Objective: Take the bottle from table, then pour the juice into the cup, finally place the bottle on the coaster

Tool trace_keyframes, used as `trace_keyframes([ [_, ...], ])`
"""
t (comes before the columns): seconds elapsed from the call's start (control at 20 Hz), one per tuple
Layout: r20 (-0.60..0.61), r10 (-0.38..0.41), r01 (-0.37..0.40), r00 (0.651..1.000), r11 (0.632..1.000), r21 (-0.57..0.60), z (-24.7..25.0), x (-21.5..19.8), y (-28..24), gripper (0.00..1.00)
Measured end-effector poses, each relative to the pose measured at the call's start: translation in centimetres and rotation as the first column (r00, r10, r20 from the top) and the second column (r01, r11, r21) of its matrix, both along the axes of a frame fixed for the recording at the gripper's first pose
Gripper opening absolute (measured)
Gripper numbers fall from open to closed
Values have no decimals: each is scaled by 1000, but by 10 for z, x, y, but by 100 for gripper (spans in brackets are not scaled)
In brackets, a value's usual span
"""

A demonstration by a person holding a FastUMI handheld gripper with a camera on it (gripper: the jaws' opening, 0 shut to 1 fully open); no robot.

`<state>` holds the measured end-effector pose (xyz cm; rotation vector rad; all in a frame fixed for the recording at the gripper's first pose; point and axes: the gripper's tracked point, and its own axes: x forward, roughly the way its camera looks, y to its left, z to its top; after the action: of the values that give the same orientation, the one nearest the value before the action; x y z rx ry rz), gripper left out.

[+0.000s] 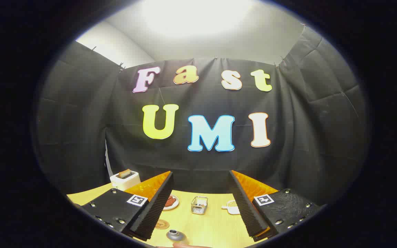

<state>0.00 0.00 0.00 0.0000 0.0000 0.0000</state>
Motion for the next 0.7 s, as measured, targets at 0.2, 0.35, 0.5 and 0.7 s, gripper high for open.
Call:
trace_keyframes([
  [0.2,4,9,-9,1000,1000,-25,-3,0,6,97],
  [0.35,0,14,-14,1000,999,-43,-9,0,11,97],
  [0.5,-7,37,-37,999,999,-28,-13,1,20,97],
  [0.7,-15,41,-41,999,999,-21,-26,3,22,97],
])
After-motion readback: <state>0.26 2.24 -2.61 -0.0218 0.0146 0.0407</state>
